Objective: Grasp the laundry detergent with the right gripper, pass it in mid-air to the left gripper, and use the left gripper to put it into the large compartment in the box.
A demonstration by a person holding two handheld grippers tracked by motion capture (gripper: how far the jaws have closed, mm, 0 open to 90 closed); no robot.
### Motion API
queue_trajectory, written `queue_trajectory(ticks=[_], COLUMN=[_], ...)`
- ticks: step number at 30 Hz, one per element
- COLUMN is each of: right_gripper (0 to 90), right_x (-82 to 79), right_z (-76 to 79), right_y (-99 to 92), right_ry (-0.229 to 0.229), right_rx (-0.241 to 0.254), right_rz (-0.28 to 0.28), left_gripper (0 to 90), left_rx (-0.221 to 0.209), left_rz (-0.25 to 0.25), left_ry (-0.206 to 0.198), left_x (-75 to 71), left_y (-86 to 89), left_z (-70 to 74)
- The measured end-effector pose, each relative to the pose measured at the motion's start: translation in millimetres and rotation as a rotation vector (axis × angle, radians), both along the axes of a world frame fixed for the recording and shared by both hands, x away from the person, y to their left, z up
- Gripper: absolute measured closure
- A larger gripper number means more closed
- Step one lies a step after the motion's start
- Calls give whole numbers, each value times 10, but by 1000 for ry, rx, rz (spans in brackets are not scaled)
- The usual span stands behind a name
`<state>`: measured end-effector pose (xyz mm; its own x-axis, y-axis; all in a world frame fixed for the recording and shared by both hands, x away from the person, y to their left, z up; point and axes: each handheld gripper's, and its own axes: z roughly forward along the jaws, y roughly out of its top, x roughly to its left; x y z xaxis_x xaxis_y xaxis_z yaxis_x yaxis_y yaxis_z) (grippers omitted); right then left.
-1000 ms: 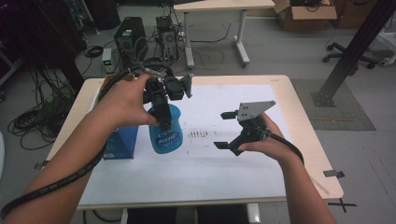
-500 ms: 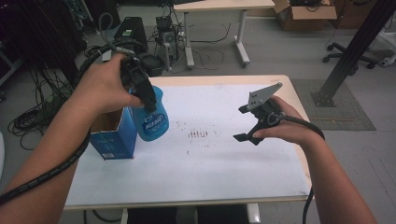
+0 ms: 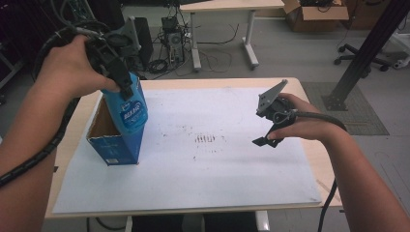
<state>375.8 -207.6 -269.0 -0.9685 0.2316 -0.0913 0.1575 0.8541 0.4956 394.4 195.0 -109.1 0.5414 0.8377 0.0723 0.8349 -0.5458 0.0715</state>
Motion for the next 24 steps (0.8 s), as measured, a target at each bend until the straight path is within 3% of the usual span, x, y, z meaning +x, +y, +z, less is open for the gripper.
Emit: queue_trajectory(ticks=[6, 12, 19, 24], right_gripper=[29, 30, 29, 31], right_x=[-4, 0, -6, 3], right_z=[2, 19, 49, 23], right_y=[42, 75, 111, 151], right_ry=[22, 31, 40, 51], right_rx=[-34, -52, -67, -77], right_rz=[12, 21, 32, 39], left_gripper=[381, 381, 381, 381], left_rx=[-9, -46, -21, -39], left_rz=[82, 198, 359, 469], left_ry=[-11, -8, -12, 6], left_x=[34, 92, 165, 221], left_y=[192, 390, 537, 637], left_z=[111, 209, 243, 253])
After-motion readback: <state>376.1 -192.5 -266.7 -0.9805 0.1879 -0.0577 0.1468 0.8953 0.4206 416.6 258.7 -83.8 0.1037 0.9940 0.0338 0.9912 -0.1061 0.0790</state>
